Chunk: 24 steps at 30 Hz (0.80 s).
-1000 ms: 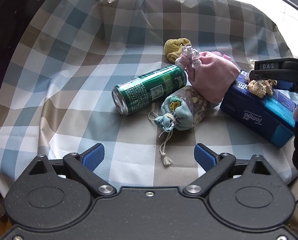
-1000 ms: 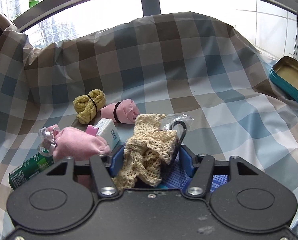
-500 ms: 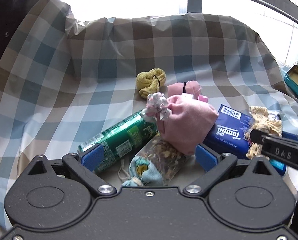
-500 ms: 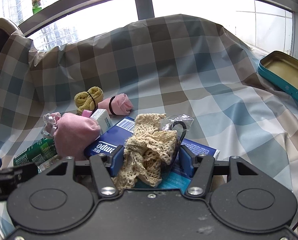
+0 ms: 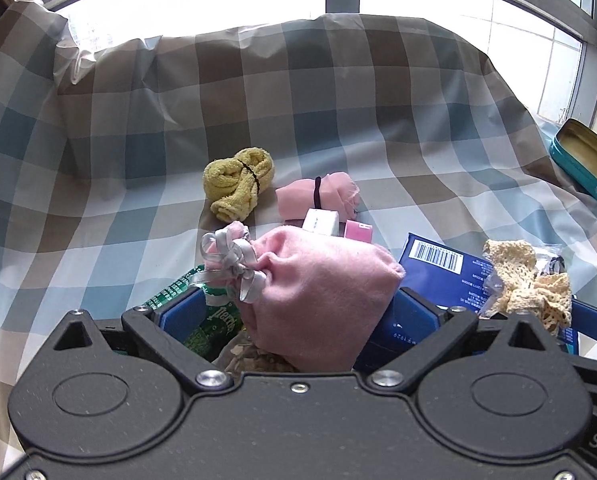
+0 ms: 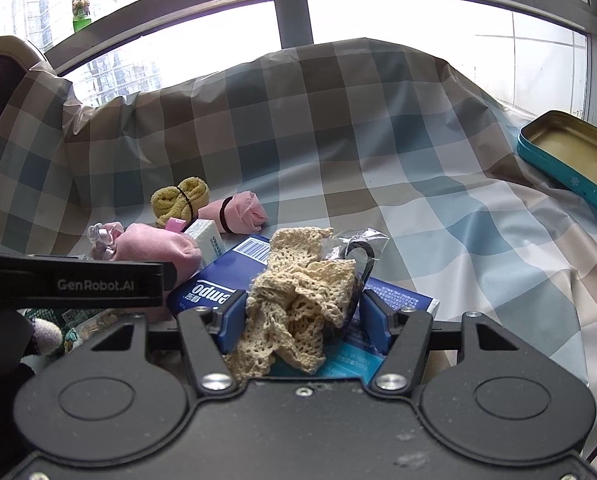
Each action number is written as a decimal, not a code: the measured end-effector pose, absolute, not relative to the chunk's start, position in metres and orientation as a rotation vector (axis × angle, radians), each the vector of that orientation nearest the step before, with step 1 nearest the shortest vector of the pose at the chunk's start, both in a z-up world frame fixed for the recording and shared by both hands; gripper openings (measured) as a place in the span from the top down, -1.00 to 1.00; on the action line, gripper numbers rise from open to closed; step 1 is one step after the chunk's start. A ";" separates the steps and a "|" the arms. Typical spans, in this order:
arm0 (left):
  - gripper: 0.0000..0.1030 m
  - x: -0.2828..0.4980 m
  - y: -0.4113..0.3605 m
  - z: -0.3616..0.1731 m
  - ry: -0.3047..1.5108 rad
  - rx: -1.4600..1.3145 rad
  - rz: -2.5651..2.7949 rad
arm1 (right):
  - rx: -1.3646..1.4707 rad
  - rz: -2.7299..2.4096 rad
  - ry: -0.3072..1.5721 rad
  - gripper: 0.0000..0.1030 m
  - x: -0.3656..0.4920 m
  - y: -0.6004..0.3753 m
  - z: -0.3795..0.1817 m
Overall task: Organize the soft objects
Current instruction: 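Close the left tool on the pink drawstring pouch while the right tool holds the lace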
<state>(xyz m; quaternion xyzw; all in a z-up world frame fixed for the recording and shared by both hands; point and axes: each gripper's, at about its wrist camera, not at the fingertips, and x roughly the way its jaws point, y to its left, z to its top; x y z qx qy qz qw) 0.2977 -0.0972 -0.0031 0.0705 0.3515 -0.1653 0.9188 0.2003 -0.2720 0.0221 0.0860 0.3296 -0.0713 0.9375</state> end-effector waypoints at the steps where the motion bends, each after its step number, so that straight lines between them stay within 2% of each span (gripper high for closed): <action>1: -0.90 0.300 -0.099 -0.004 0.721 0.151 -0.336 | 0.166 -0.146 0.670 -0.19 0.201 -0.271 0.022; 12: -0.94 0.325 -0.105 -0.012 0.759 0.124 -0.367 | 0.107 -0.151 0.657 -0.25 0.202 -0.260 0.016; 14: -0.88 0.327 -0.104 -0.013 0.768 0.106 -0.382 | 0.097 -0.154 0.654 -0.27 0.202 -0.258 0.016; 16: -0.69 0.328 -0.102 -0.013 0.771 0.087 -0.395 | 0.092 -0.156 0.653 -0.28 0.202 -0.258 0.015; 17: -0.52 0.328 -0.101 -0.013 0.782 0.073 -0.405 | 0.089 -0.155 0.654 -0.29 0.203 -0.257 0.015; 22: -0.30 0.326 -0.095 -0.007 0.776 0.028 -0.415 | 0.076 -0.157 0.657 -0.34 0.203 -0.255 0.014; 24: -0.29 0.323 -0.091 -0.003 0.779 0.009 -0.416 | 0.069 -0.161 0.657 -0.33 0.203 -0.254 0.014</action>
